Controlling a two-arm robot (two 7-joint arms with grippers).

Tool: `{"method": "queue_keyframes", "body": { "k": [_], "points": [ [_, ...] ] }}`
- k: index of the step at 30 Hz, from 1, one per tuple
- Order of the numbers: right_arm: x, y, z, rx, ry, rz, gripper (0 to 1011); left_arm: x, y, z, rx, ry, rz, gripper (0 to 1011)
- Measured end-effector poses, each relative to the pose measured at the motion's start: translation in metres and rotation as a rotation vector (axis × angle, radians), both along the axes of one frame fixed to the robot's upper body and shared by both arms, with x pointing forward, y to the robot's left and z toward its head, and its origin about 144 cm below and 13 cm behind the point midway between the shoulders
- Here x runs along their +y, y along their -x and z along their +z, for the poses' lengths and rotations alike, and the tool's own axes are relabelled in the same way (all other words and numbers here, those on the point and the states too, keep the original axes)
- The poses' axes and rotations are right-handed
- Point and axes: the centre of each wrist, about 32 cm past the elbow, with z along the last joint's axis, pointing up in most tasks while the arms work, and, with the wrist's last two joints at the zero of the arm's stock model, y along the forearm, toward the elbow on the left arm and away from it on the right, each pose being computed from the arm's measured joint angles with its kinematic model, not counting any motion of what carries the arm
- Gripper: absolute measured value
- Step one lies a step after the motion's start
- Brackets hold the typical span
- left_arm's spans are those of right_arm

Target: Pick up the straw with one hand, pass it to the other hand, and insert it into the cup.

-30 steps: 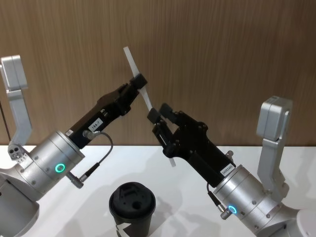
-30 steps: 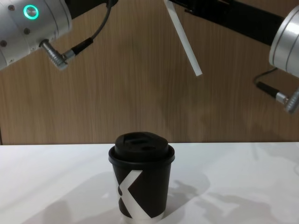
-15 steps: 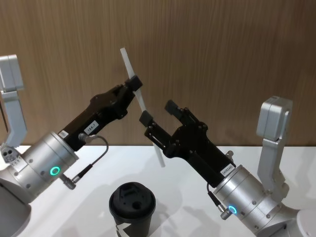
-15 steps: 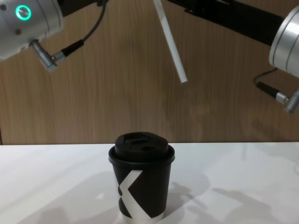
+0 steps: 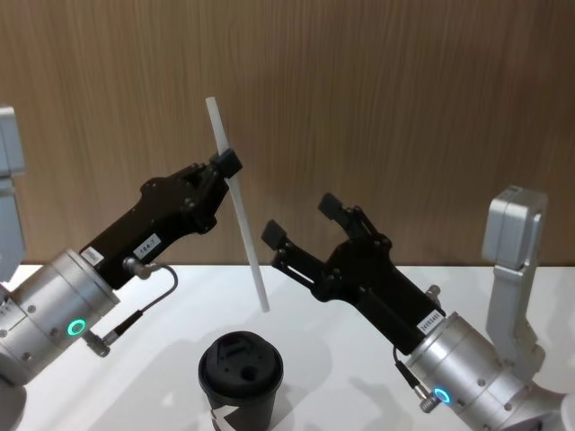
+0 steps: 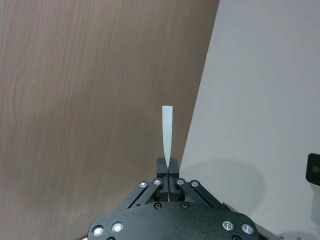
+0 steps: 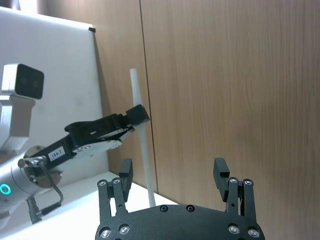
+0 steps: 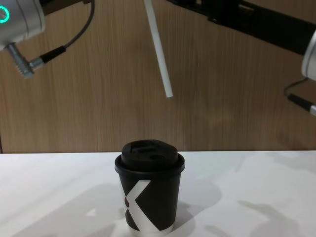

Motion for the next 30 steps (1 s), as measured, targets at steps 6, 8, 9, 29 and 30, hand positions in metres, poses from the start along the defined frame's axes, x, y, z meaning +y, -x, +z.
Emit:
{"method": "queue_keyframes", "body": {
  "k": [6,8,9,29,30],
  "points": [
    [-0.006,0.005,-0.002,0.007,0.012,-0.009,1001,0.004,0.006,0.000,-0.012,-0.023,0.017,8],
    [-0.008,0.006,-0.002,0.010,0.015,-0.012,1001,0.005,0.008,-0.001,-0.012,-0.029,0.020,8],
    [-0.008,0.007,-0.002,0.010,0.016,-0.013,1001,0.006,0.009,-0.001,-0.012,-0.031,0.021,8],
    [-0.014,0.011,-0.004,0.019,0.028,-0.023,1001,0.012,0.019,-0.014,0.035,-0.050,0.046,7],
    [-0.015,0.011,-0.004,0.019,0.028,-0.023,1001,0.012,0.019,-0.014,0.037,-0.051,0.047,8]
  ]
}}
